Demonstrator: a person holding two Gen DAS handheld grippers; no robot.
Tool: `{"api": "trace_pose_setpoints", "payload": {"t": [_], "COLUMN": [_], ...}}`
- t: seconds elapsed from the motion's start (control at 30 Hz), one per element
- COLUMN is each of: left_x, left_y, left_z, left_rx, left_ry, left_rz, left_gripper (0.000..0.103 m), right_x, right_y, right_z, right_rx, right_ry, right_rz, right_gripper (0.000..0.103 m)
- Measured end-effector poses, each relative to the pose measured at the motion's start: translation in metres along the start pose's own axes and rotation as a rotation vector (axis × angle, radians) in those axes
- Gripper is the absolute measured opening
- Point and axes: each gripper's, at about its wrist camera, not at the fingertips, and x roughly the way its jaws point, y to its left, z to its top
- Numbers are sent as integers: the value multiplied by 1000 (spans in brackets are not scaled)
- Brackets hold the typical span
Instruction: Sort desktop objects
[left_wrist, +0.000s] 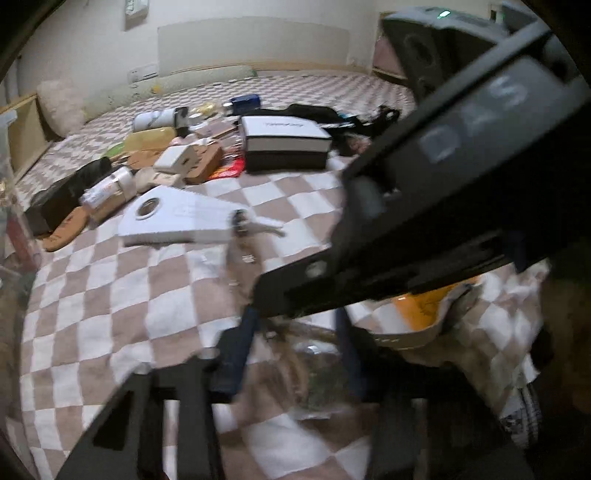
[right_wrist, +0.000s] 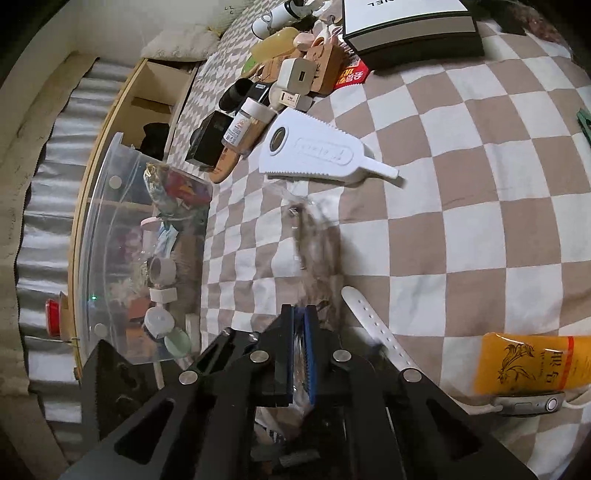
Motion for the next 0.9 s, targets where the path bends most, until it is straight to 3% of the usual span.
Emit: {"api": "trace_pose_setpoints", "payload": {"t": [0.1, 0.27, 0.5, 0.63, 0.7, 0.73, 0.77, 0.9], "left_x": [1, 1, -2, -4, -5, -6, -7, -9], "left_y": [9, 22, 39, 52, 56, 58, 58, 57], "left_z": [1, 2, 4, 3, 3, 3, 4, 4], "left_rx": [-35, -83, -134, -177, -191, -196, -198, -191], "left_ry": [6, 17, 16, 22, 22, 23, 22, 18], "left_rz": [9, 21, 64, 85, 87, 88, 89, 97], "left_gripper": [16, 10, 9, 9, 9, 9, 9, 9], "right_x": [-2, -16, -53, -66, -67, -67, -66, -59], "right_y": [3, 7, 0, -3, -2, 0, 1, 4], "right_z": [2, 6, 18, 11, 4, 0, -4, -19], "right_rx": [-27, -78, -152, -250, -325, -363, -402, -571], "right_ry": [-4, -78, -231, -249, -225, -208, -191, -87], "right_rz": [2, -38, -245, -382, -451, -480, -510, -618], "right_gripper": [7, 7, 7, 9, 27, 65, 92, 93]}}
